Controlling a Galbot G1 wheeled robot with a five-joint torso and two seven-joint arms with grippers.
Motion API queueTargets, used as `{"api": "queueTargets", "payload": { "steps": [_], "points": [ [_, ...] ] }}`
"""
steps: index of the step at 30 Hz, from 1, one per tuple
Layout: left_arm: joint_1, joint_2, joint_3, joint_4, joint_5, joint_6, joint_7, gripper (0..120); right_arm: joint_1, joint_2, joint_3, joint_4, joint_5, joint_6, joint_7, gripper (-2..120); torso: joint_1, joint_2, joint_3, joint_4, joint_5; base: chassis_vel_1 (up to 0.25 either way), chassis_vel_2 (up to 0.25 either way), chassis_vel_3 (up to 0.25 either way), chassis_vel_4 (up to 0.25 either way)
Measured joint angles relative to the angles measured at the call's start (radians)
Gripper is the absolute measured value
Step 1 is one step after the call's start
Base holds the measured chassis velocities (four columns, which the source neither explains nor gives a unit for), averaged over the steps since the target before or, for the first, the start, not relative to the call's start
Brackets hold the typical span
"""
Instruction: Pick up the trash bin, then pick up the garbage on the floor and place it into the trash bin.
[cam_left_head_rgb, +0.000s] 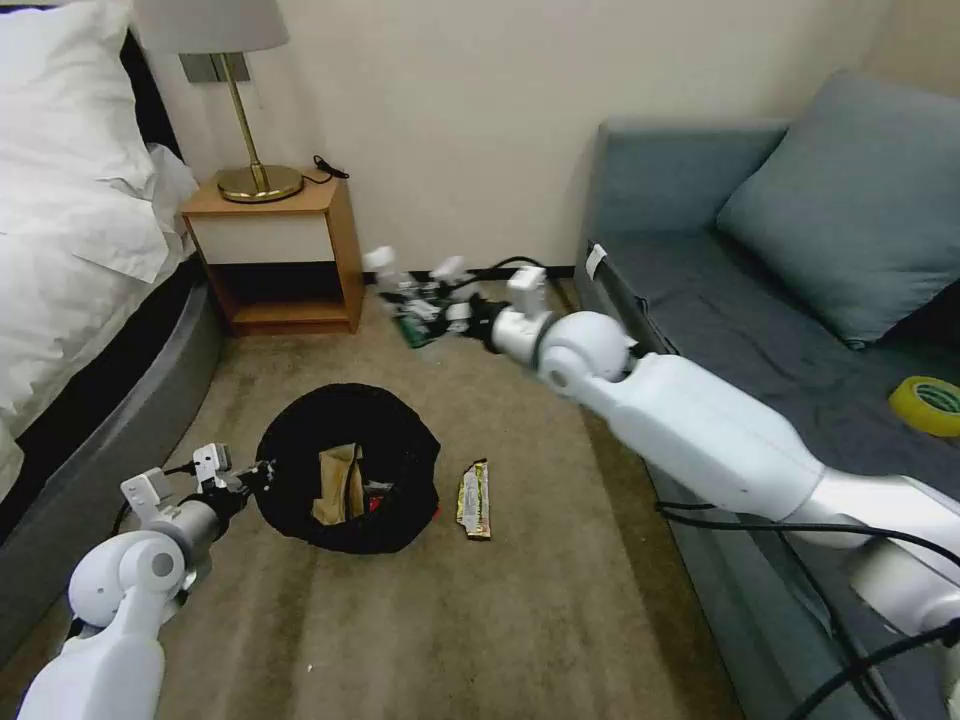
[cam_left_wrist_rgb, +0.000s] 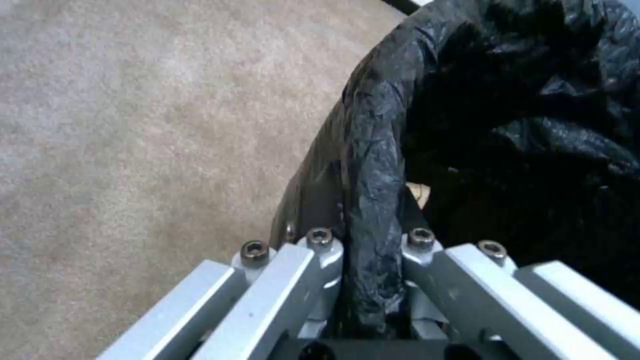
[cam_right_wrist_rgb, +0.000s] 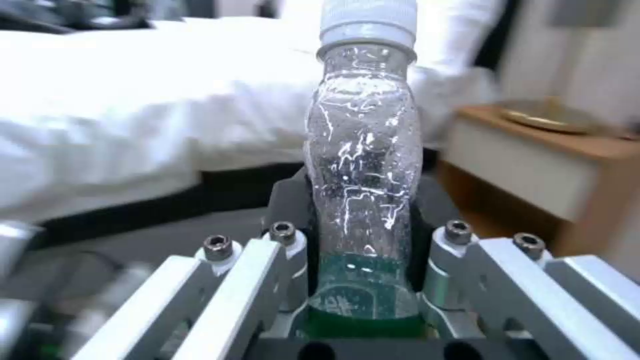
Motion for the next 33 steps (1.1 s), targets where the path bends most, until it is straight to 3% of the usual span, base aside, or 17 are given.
{"api": "queueTargets", "payload": {
  "steps": [9, 23, 33],
  "points": [
    [0.012, -0.006, -0.018, -0.021, -0.014, 0.003, -0.007, 4, -0.015, 0.092, -0.078, 0.03, 0.004, -0.007, 0.01, 20, 0.0, 0.0, 0.0, -0.0002, 0.0, 0.0, 0.0, 0.0, 0.0],
    [0.032, -0.018, -0.037, -0.046, -0.038, 0.005, -0.01, 4, -0.063, 0.084, -0.139, 0.056, -0.03, -0.009, 0.011, 20, 0.0, 0.0, 0.0, -0.0004, 0.0002, 0.0, 0.0, 0.0, 0.0],
    [0.045, -0.018, -0.048, -0.072, -0.088, 0.018, -0.029, 4, -0.104, 0.101, -0.153, -0.033, -0.115, 0.021, -0.012, 20, 0.0, 0.0, 0.0, -0.0004, 0.0003, 0.0, 0.0, 0.0, 0.0]
  ]
}}
